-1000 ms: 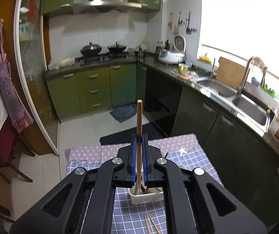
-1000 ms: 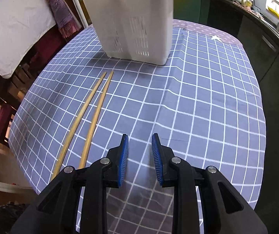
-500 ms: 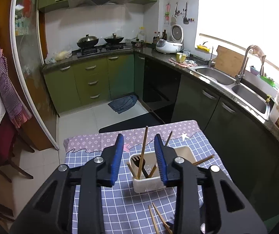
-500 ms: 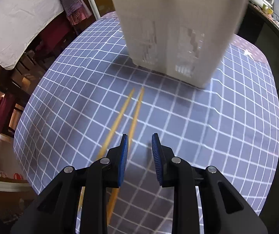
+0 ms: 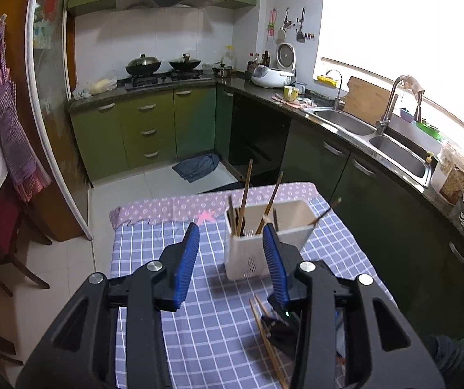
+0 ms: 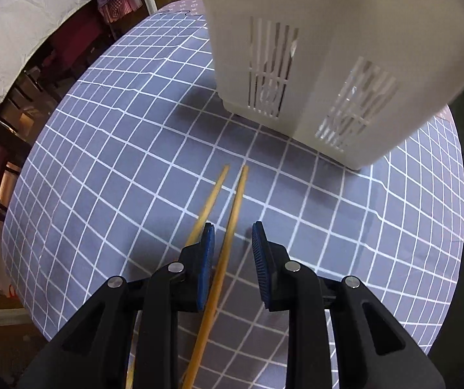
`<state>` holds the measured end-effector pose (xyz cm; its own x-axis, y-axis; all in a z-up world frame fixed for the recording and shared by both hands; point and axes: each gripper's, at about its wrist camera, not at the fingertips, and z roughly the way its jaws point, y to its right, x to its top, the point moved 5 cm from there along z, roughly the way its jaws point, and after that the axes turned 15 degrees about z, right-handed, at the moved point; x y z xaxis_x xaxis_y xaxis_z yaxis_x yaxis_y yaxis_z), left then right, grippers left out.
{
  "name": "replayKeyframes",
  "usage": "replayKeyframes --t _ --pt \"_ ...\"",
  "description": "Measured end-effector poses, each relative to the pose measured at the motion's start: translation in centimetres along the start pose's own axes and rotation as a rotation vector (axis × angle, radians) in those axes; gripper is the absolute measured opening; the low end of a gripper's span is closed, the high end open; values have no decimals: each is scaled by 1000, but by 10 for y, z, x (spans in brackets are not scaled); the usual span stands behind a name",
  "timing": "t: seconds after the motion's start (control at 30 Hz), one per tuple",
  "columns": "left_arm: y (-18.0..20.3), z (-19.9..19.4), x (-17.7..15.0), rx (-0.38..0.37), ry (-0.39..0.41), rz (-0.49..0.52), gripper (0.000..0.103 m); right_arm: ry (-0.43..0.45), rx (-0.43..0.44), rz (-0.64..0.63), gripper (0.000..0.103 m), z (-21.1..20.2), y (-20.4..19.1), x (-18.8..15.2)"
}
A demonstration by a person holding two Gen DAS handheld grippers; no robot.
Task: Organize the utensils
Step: 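Grasp one of the last two chopsticks with the right gripper and lift it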
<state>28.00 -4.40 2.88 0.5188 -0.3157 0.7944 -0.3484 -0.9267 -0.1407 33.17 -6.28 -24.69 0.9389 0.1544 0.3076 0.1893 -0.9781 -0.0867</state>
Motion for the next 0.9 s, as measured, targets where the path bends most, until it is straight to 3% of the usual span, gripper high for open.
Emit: replayKeyframes --t 0.17,0.53,0.77,0.9 --pt "-4 -4 -17 -11 -17 -5 39 -2 -25 -8 22 6 -7 9" --pt "0 -4 -33 -49 -38 -1 39 -21 13 23 9 9 1 15" --pt "8 -2 -38 -61 -51 11 39 14 18 25 7 6 1 8" --pt "10 1 -42 -65 -64 21 39 85 48 39 7 -21 7 4"
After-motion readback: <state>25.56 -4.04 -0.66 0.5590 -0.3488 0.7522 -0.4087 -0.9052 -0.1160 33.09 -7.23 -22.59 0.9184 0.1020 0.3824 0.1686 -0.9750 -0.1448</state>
